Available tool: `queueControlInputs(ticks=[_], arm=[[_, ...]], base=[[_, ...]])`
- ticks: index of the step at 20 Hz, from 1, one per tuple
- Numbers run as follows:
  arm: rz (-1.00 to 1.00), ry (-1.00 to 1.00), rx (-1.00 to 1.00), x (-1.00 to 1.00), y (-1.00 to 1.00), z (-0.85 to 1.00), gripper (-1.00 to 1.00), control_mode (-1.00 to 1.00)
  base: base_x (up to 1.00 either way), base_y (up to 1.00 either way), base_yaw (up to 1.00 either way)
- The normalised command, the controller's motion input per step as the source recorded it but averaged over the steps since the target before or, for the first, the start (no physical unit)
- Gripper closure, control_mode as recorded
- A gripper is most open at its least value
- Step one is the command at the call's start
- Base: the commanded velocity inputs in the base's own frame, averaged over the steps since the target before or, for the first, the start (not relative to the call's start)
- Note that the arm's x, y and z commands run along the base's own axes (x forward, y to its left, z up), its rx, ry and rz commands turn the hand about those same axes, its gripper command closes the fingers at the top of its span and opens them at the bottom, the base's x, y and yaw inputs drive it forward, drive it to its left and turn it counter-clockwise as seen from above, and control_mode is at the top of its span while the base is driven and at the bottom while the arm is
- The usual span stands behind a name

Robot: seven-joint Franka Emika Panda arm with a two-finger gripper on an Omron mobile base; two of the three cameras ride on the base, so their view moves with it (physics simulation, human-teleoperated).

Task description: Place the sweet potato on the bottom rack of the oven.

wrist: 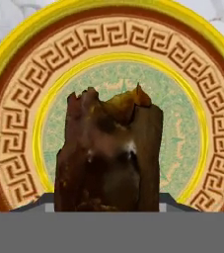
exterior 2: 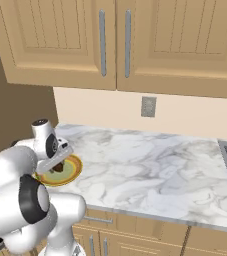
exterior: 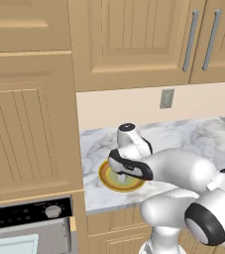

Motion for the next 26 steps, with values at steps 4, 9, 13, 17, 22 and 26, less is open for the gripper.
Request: queueControlInputs(ticks=[4,9,13,17,22,26], arm=[[-0.10,-0.05,0.04,-0.53,0.00,0.68,1.00,-1.00],[-0.13,-0.04,0.05,-0.79,0.00,0.57,1.00,-1.00],[-0.12,-0.09,0.04,-0.98,0.00,0.36,1.00,-1.00],[-0.19,-0.09,0.05,-0.99,0.00,0.27,1.00,-1.00],[-0.28,-0.09,0.02,-0.83,0.15,0.12,1.00,-1.00],[-0.22,-0.01,0.00,-0.62,0.61,-0.04,1.00,-1.00]], base=[[0.00,0.00,0.00],[0.00,0.00,0.00],[0.00,0.00,0.00],[0.00,0.00,0.00],[0.00,0.00,0.00],[0.00,0.00,0.00]])
